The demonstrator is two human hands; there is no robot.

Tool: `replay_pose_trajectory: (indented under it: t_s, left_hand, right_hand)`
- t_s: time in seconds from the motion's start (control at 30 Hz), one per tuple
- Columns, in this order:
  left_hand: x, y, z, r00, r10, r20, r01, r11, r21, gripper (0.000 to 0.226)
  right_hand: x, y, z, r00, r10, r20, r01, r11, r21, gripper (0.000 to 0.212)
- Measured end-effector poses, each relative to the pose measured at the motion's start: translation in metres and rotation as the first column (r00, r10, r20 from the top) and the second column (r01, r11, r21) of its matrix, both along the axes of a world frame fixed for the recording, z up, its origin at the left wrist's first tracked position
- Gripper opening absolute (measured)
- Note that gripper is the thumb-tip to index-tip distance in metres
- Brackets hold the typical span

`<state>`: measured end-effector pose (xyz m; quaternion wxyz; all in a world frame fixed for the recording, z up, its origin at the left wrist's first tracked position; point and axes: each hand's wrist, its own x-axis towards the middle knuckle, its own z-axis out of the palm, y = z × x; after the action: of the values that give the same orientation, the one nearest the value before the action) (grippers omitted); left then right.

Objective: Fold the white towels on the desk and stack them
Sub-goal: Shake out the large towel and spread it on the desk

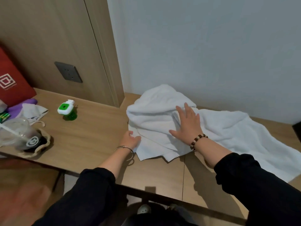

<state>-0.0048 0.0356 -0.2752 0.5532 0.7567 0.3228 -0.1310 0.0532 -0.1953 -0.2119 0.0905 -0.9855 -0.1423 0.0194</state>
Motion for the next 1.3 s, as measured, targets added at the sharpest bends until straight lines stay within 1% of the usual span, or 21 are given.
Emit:
replay_pose_trajectory:
  t_s: [0.1, 0.17, 0.2, 0.27, 0.3, 0.37, 0.43, 0.5, 0.63, 0.7, 0.77, 0.83, 0.9, 0.97, 1.0, 1.03, 1.1, 1.13, 1.17, 1.23, 1.3]
  left_hand:
    - [-0.012, -0.020, -0.010, 0.999, 0.015, -0.050, -0.015, 1.000, -0.002, 0.064]
    - [-0.020, -0.031, -0.016, 1.000, -0.025, -0.019, 0.026, 0.998, 0.065, 0.077]
    - [-0.024, -0.035, -0.017, 0.997, -0.071, 0.006, 0.070, 0.991, 0.112, 0.084]
    - [-0.032, -0.043, -0.016, 0.975, -0.218, 0.042, 0.196, 0.934, 0.297, 0.097]
    - [-0.037, -0.047, -0.014, 0.949, -0.315, 0.023, 0.273, 0.855, 0.441, 0.101]
    - [-0.043, -0.054, -0.013, 0.872, -0.478, -0.103, 0.414, 0.611, 0.674, 0.105]
    - [-0.047, -0.058, -0.014, 0.817, -0.533, -0.219, 0.489, 0.440, 0.753, 0.101]
    - [-0.050, -0.058, -0.015, 0.813, -0.534, -0.235, 0.475, 0.372, 0.797, 0.088]
    - [-0.046, -0.052, -0.010, 0.831, -0.556, -0.029, 0.321, 0.436, 0.841, 0.042]
    - [-0.038, -0.052, 0.002, 0.817, -0.539, 0.205, 0.226, 0.626, 0.746, 0.024]
    - [-0.029, -0.051, 0.023, 0.863, -0.330, 0.382, 0.146, 0.888, 0.437, 0.012]
    - [-0.025, -0.047, 0.047, 0.919, -0.108, 0.380, 0.074, 0.992, 0.102, 0.009]
    - [-0.025, -0.032, 0.066, 0.946, -0.078, 0.314, 0.153, 0.963, -0.222, 0.017]
    - [-0.031, -0.011, 0.081, 0.960, -0.069, 0.272, 0.216, 0.800, -0.559, 0.022]
    - [-0.033, 0.000, 0.087, 0.963, -0.006, 0.268, 0.191, 0.721, -0.667, 0.025]
    - [-0.030, 0.009, 0.091, 0.962, 0.090, 0.259, 0.131, 0.679, -0.723, 0.029]
    - [-0.021, 0.021, 0.093, 0.915, 0.330, 0.234, -0.058, 0.679, -0.732, 0.034]
    - [-0.014, 0.026, 0.089, 0.878, 0.429, 0.213, -0.171, 0.696, -0.698, 0.035]
    - [-0.009, 0.029, 0.086, 0.851, 0.492, 0.184, -0.279, 0.720, -0.636, 0.035]
    - [-0.001, 0.034, 0.074, 0.820, 0.560, 0.114, -0.450, 0.756, -0.476, 0.036]
    - [-0.002, 0.039, 0.066, 0.800, 0.593, 0.090, -0.513, 0.754, -0.412, 0.035]
  right_hand:
    - [0.006, 0.021, -0.013, 0.952, 0.089, -0.293, -0.100, 0.995, -0.022, 0.122]
    - [0.002, 0.023, -0.028, 0.917, 0.105, -0.384, -0.195, 0.960, -0.202, 0.122]
    - [-0.001, 0.021, -0.034, 0.922, 0.110, -0.372, -0.225, 0.933, -0.280, 0.114]
    - [-0.002, 0.017, -0.042, 0.951, 0.126, -0.282, -0.213, 0.930, -0.301, 0.083]
    - [0.000, 0.016, -0.043, 0.964, 0.139, -0.227, -0.198, 0.945, -0.261, 0.062]
    - [0.007, 0.013, -0.040, 0.975, 0.148, -0.164, -0.175, 0.970, -0.166, 0.030]
    - [0.014, 0.008, -0.033, 0.971, 0.158, -0.178, -0.177, 0.979, -0.100, 0.018]
    - [0.019, 0.003, -0.021, 0.962, 0.172, -0.212, -0.182, 0.983, -0.029, 0.020]
    - [0.022, 0.004, 0.015, 0.961, 0.247, -0.123, -0.239, 0.968, 0.076, 0.027]
    - [0.022, 0.013, 0.041, 0.944, 0.274, -0.186, -0.244, 0.955, 0.170, 0.025]
    - [0.023, 0.026, 0.073, 0.893, 0.253, -0.371, -0.149, 0.947, 0.286, 0.027]
    - [0.027, 0.035, 0.101, 0.828, 0.240, -0.506, -0.063, 0.938, 0.341, 0.027]
    - [0.038, 0.038, 0.124, 0.796, 0.220, -0.564, -0.043, 0.950, 0.310, 0.029]
    - [0.055, 0.043, 0.138, 0.810, 0.233, -0.538, -0.110, 0.962, 0.251, 0.033]
    - [0.063, 0.047, 0.141, 0.842, 0.253, -0.476, -0.163, 0.961, 0.222, 0.033]
    - [0.070, 0.053, 0.139, 0.894, 0.265, -0.360, -0.210, 0.960, 0.185, 0.034]
    - [0.078, 0.064, 0.126, 0.973, 0.230, -0.031, -0.226, 0.968, 0.109, 0.041]
    - [0.076, 0.070, 0.116, 0.974, 0.210, 0.081, -0.218, 0.971, 0.099, 0.052]
    - [0.075, 0.075, 0.103, 0.972, 0.208, 0.110, -0.221, 0.969, 0.115, 0.065]
    - [0.067, 0.083, 0.077, 0.969, 0.243, -0.037, -0.232, 0.954, 0.190, 0.089]
    - [0.059, 0.083, 0.051, 0.929, 0.292, -0.228, -0.233, 0.939, 0.253, 0.099]
